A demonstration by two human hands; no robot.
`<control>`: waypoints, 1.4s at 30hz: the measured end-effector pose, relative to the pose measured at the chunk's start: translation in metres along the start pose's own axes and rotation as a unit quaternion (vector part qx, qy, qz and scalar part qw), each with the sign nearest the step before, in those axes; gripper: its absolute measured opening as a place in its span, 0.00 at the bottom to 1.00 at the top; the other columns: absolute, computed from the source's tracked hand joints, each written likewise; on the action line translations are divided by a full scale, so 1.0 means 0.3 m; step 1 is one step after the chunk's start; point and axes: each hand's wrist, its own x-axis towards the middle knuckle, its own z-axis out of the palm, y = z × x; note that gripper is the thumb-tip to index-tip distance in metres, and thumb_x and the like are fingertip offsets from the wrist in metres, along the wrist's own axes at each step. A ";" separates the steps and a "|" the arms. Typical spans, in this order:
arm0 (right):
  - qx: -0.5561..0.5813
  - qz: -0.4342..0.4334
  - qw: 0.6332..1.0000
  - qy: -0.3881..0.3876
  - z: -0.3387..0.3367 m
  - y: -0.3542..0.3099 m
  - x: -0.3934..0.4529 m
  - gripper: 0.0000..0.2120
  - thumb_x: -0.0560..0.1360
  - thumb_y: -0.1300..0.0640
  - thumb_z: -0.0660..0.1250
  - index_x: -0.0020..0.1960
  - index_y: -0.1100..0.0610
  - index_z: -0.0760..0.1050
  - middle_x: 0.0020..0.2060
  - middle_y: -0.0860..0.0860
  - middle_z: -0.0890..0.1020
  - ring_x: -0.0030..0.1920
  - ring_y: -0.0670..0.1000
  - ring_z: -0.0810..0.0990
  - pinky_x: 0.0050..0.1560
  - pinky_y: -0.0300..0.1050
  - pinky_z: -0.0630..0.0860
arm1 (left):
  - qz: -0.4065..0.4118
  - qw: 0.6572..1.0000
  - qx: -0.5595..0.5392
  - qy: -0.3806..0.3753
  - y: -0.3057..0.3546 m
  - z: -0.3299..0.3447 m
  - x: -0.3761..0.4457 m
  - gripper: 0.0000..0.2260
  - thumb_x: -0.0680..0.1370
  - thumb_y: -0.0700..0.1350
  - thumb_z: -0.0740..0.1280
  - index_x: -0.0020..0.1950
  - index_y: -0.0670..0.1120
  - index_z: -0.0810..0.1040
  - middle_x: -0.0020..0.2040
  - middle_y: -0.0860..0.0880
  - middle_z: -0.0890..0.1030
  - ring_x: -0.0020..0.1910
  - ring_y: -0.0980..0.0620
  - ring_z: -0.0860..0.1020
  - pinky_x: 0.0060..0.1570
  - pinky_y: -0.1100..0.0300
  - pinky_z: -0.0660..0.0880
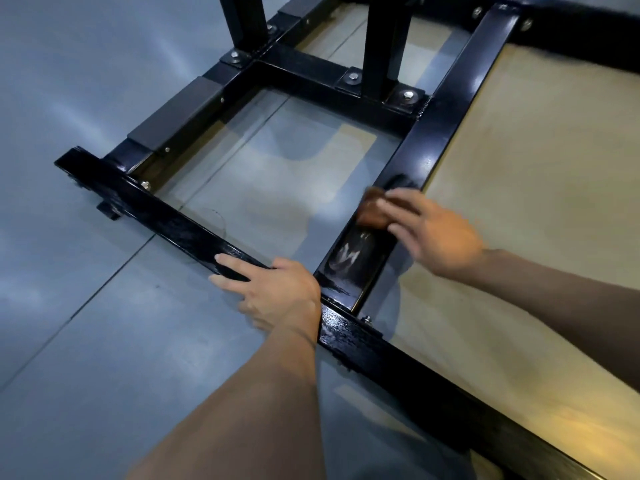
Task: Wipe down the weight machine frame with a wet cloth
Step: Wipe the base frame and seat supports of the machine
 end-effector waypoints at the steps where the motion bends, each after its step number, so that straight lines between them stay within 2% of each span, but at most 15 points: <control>1: 0.008 0.070 0.997 0.010 -0.008 0.017 0.023 0.22 0.84 0.49 0.59 0.77 0.52 0.71 0.74 0.51 0.70 0.62 0.62 0.80 0.56 0.57 0.81 | -0.001 1.000 -0.003 -0.004 -0.001 -0.002 0.001 0.37 0.80 0.48 0.58 0.84 0.50 0.42 0.84 0.43 0.46 0.58 0.33 0.74 0.57 0.40 0.73; 3: 0.032 0.175 0.984 0.009 -0.016 0.007 0.060 0.23 0.86 0.48 0.58 0.79 0.51 0.68 0.76 0.48 0.69 0.66 0.60 0.77 0.63 0.54 0.76 | -0.004 1.000 -0.006 -0.005 -0.001 -0.005 0.001 0.36 0.81 0.48 0.58 0.84 0.50 0.41 0.84 0.43 0.46 0.58 0.33 0.74 0.58 0.41 0.72; 5: 0.066 0.209 0.976 0.002 -0.014 -0.067 0.052 0.23 0.86 0.47 0.56 0.80 0.51 0.67 0.77 0.50 0.69 0.69 0.59 0.75 0.68 0.53 0.73 | -0.005 1.000 -0.007 -0.003 0.002 -0.004 0.000 0.36 0.81 0.48 0.58 0.84 0.50 0.42 0.84 0.43 0.46 0.58 0.33 0.74 0.58 0.41 0.73; 7: 0.091 0.143 0.985 -0.002 0.013 -0.169 -0.013 0.23 0.86 0.45 0.56 0.79 0.50 0.68 0.77 0.52 0.70 0.68 0.60 0.77 0.68 0.56 0.76 | -0.002 1.000 -0.011 -0.002 0.002 -0.003 -0.002 0.36 0.81 0.49 0.58 0.84 0.50 0.42 0.84 0.43 0.46 0.59 0.33 0.74 0.57 0.40 0.73; 10: 0.114 -0.015 0.992 -0.047 0.040 -0.250 -0.111 0.23 0.85 0.44 0.55 0.77 0.48 0.70 0.75 0.50 0.72 0.60 0.60 0.81 0.59 0.57 0.81 | 0.001 1.000 -0.026 0.006 0.000 -0.002 -0.001 0.33 0.83 0.51 0.55 0.85 0.50 0.44 0.84 0.44 0.48 0.60 0.33 0.73 0.57 0.40 0.72; 14: 0.052 -0.140 0.984 -0.096 0.018 -0.148 -0.075 0.21 0.85 0.46 0.56 0.78 0.45 0.68 0.75 0.49 0.71 0.57 0.58 0.81 0.49 0.55 0.83 | 0.001 1.000 -0.026 -0.001 -0.003 -0.005 -0.001 0.32 0.83 0.52 0.54 0.84 0.51 0.44 0.84 0.44 0.47 0.61 0.33 0.73 0.58 0.40 0.72; 16: 0.020 -0.088 0.994 -0.062 0.009 -0.060 -0.033 0.22 0.84 0.48 0.58 0.77 0.47 0.70 0.74 0.50 0.73 0.57 0.60 0.82 0.49 0.55 0.83 | 0.001 1.000 -0.020 -0.006 -0.003 -0.010 -0.003 0.33 0.83 0.51 0.56 0.84 0.51 0.43 0.84 0.44 0.47 0.61 0.33 0.73 0.58 0.40 0.72; 18: 0.025 0.031 0.999 -0.034 -0.019 -0.001 0.018 0.23 0.84 0.46 0.56 0.78 0.46 0.69 0.75 0.48 0.71 0.61 0.61 0.80 0.56 0.58 0.81 | -0.003 1.000 -0.015 -0.015 -0.002 -0.015 -0.006 0.35 0.82 0.50 0.57 0.84 0.50 0.42 0.84 0.44 0.46 0.60 0.34 0.73 0.57 0.41 0.72; 22: 0.056 0.205 0.976 -0.043 -0.037 -0.029 0.088 0.22 0.86 0.49 0.58 0.79 0.49 0.67 0.76 0.50 0.69 0.67 0.62 0.76 0.65 0.55 0.75 | -0.004 1.000 -0.002 -0.021 -0.002 -0.017 -0.006 0.37 0.80 0.50 0.58 0.84 0.51 0.41 0.84 0.44 0.45 0.58 0.35 0.73 0.56 0.41 0.73; 25: 0.089 0.135 0.985 -0.058 -0.020 -0.180 0.005 0.23 0.85 0.48 0.59 0.78 0.50 0.69 0.75 0.52 0.71 0.64 0.62 0.79 0.63 0.58 0.79 | -0.001 1.000 0.001 -0.017 -0.006 -0.015 -0.008 0.37 0.80 0.51 0.58 0.84 0.50 0.41 0.84 0.44 0.46 0.56 0.36 0.73 0.56 0.41 0.75; 28: 0.103 0.013 0.990 -0.095 -0.025 -0.281 -0.100 0.23 0.83 0.45 0.57 0.76 0.47 0.72 0.73 0.49 0.74 0.54 0.60 0.85 0.48 0.56 0.84 | -0.004 1.000 0.010 0.003 0.001 -0.007 -0.010 0.37 0.79 0.50 0.58 0.84 0.51 0.43 0.83 0.44 0.48 0.55 0.36 0.74 0.53 0.42 0.75; 31: 0.039 -0.065 0.991 -0.111 -0.032 -0.201 -0.085 0.22 0.82 0.48 0.60 0.75 0.45 0.73 0.71 0.47 0.76 0.45 0.58 0.85 0.38 0.52 0.83 | -0.008 1.000 0.014 0.014 0.002 0.001 -0.010 0.37 0.79 0.50 0.59 0.84 0.51 0.44 0.83 0.44 0.50 0.55 0.37 0.74 0.52 0.42 0.75; 33: 0.019 -0.024 0.997 -0.076 -0.028 -0.108 -0.048 0.22 0.83 0.48 0.60 0.76 0.43 0.71 0.72 0.46 0.75 0.49 0.60 0.85 0.40 0.54 0.83 | -0.009 1.000 0.013 0.012 0.004 0.005 -0.009 0.37 0.79 0.49 0.59 0.84 0.51 0.44 0.83 0.44 0.50 0.56 0.37 0.74 0.52 0.42 0.74; 38: 0.036 0.198 0.979 -0.039 -0.029 -0.081 0.041 0.22 0.86 0.47 0.57 0.79 0.45 0.67 0.76 0.46 0.70 0.67 0.60 0.77 0.60 0.56 0.77 | -0.006 1.000 0.005 0.003 -0.001 0.004 -0.005 0.41 0.76 0.49 0.62 0.84 0.51 0.45 0.83 0.43 0.50 0.55 0.36 0.74 0.54 0.40 0.76; 42: 0.058 0.159 0.983 -0.074 -0.021 -0.211 -0.018 0.24 0.85 0.46 0.56 0.80 0.46 0.65 0.78 0.49 0.69 0.65 0.63 0.78 0.61 0.59 0.79 | -0.003 1.000 0.001 -0.013 -0.010 -0.004 0.001 0.41 0.77 0.49 0.61 0.84 0.51 0.42 0.84 0.44 0.48 0.56 0.36 0.74 0.54 0.41 0.76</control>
